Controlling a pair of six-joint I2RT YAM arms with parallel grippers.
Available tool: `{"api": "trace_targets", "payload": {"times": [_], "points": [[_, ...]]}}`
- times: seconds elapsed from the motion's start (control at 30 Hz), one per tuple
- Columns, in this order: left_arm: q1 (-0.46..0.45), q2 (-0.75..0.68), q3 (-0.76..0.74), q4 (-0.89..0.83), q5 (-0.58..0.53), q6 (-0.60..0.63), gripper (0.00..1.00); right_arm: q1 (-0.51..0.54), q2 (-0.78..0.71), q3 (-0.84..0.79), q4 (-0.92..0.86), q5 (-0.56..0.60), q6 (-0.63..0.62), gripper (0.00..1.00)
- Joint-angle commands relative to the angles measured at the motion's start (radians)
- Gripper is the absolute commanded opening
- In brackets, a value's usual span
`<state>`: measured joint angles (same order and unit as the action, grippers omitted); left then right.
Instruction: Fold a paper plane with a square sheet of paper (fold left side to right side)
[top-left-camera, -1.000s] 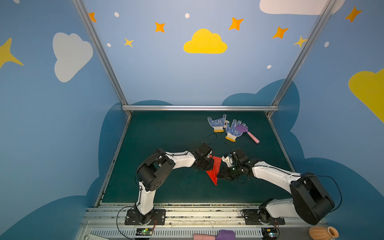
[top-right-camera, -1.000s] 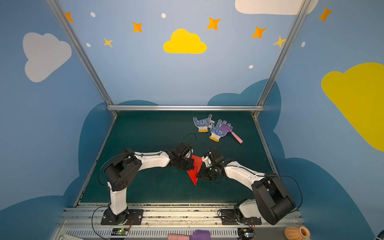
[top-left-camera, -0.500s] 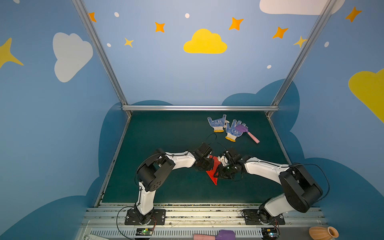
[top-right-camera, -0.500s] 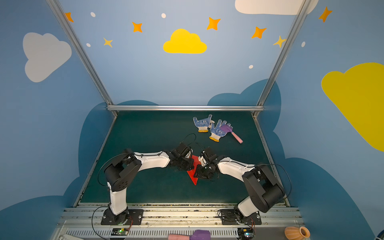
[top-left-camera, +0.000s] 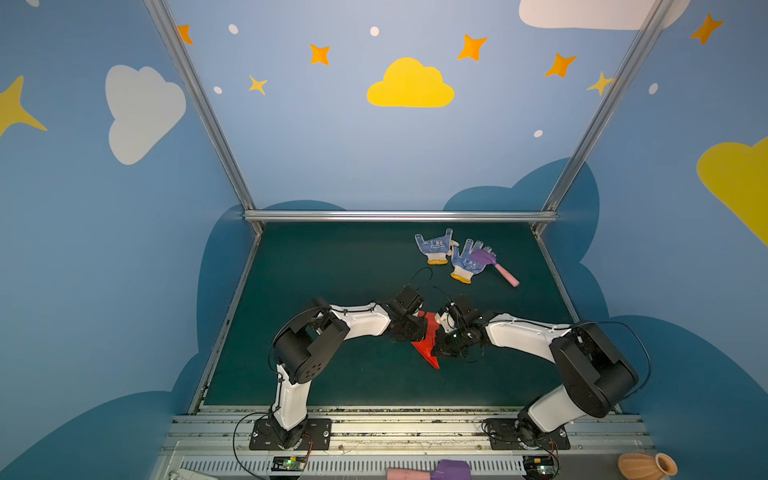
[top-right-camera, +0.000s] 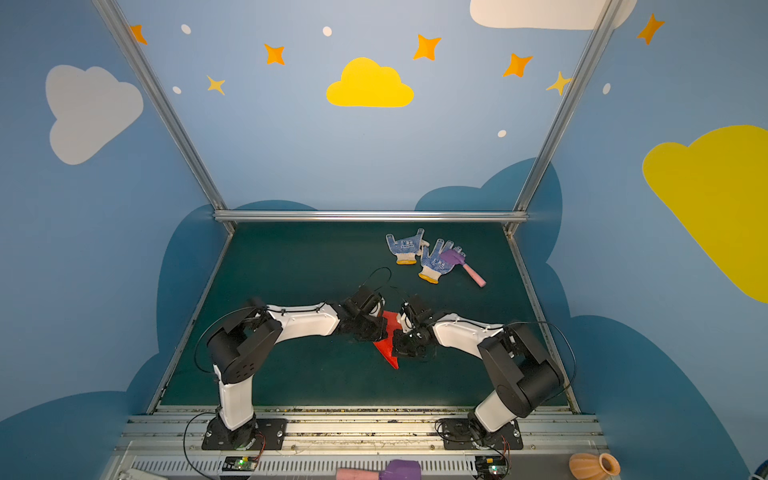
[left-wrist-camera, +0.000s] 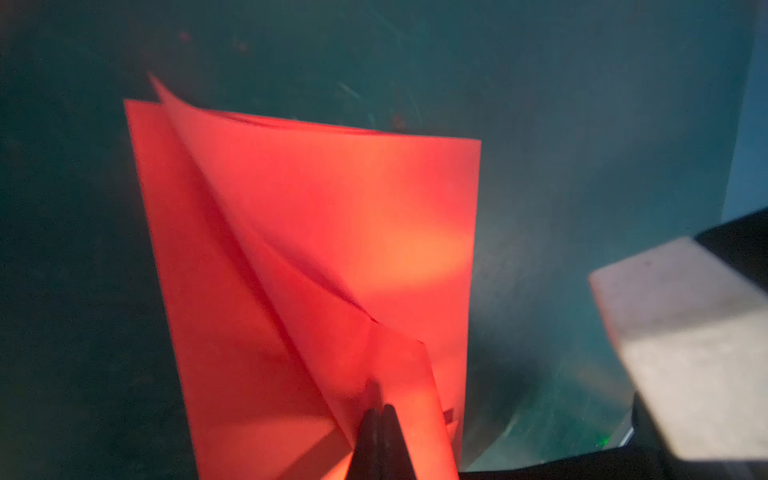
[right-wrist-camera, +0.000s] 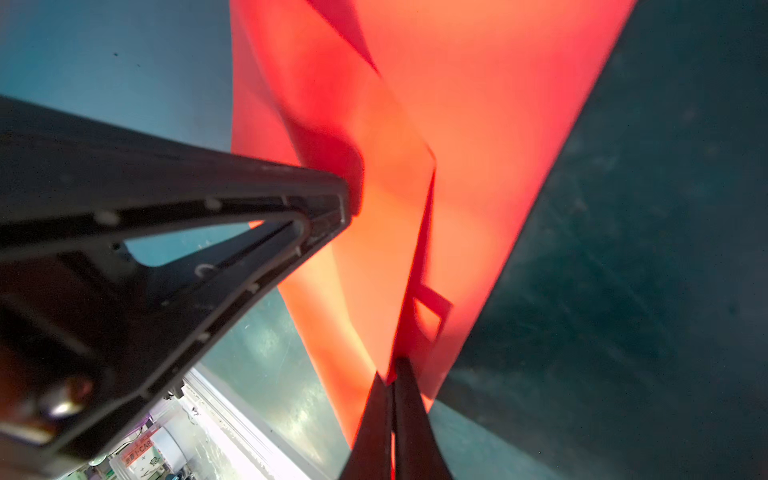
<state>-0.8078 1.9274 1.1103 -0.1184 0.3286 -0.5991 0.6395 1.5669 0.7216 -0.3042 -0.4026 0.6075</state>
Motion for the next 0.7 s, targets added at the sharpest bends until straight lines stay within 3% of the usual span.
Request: {"api": "trace_targets", "payload": {"times": [0.0,0.67], "points": [[-0.005,-0.025,-0.030,-0.023,-0.002,0.009,0.07,-0.006,0.022,-0.017,0.010,0.021,-0.008,0.02],[-0.036,-0.032,-0.018,0.028,0.024,0.019,0.11,-0.009,0.006,-0.028,0.017,0.002,-0.018,0.04]]}}
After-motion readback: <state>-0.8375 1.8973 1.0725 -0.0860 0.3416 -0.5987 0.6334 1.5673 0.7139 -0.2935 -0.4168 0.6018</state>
